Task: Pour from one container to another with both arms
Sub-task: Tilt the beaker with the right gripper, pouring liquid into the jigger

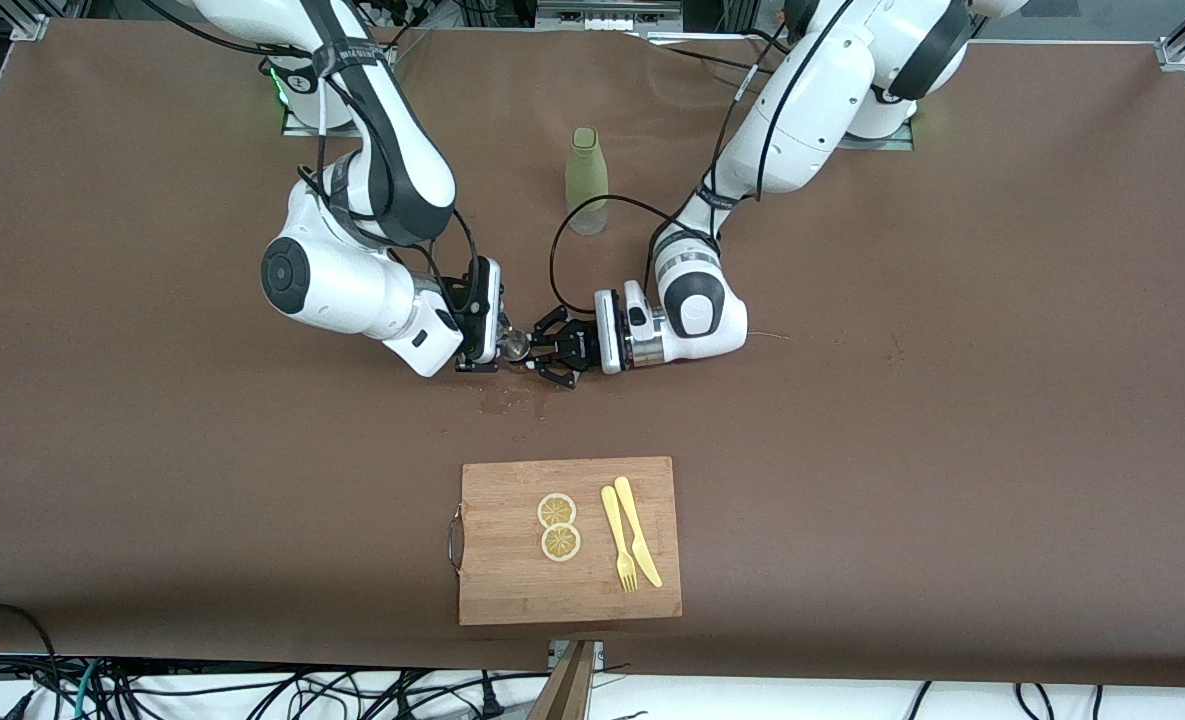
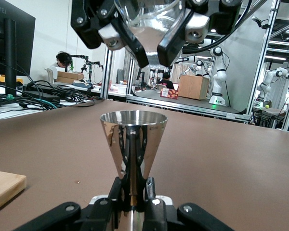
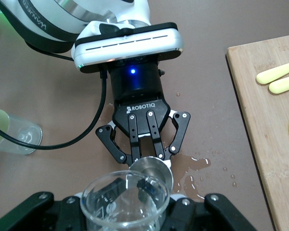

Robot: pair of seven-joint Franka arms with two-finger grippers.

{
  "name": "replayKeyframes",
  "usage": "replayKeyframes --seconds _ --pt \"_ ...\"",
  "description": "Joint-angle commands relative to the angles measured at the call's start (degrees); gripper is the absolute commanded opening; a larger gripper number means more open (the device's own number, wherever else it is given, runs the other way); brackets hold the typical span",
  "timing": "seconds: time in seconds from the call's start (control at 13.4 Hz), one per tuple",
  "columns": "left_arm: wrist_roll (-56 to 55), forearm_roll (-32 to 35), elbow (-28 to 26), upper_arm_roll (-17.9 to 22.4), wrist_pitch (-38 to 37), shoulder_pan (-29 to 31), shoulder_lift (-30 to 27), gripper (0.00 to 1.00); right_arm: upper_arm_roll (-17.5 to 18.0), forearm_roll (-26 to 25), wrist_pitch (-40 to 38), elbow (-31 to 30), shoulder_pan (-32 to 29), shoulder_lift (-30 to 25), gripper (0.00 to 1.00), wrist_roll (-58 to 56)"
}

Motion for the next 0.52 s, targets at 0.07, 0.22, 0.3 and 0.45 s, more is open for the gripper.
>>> replayKeyframes --seconds 0.07,0.22,0.3,0.45 --pt "3.21 -2.23 1.78 -0.05 1.89 -0.52 0.8 0.0 -0.11 -2.05 -0.88 0.09 0.26 -0.87 0.19 1.35" --pt "3.48 -2.23 1.78 -0.05 1.89 -0.52 0.97 0.0 -0.11 -2.66 -0.96 0.09 0.26 -0.87 0.19 1.44" --pt "3.48 -2.23 1.78 -0.05 1.89 -0.6 0.97 0.0 -0.02 -2.75 -0.96 0.09 0.26 -0.87 0.19 1.44" --pt "3.48 -2.23 1.78 -0.05 1.89 -0.6 0.97 0.0 -0.02 -2.84 -0.96 0.09 0.35 -0.87 0.19 1.52"
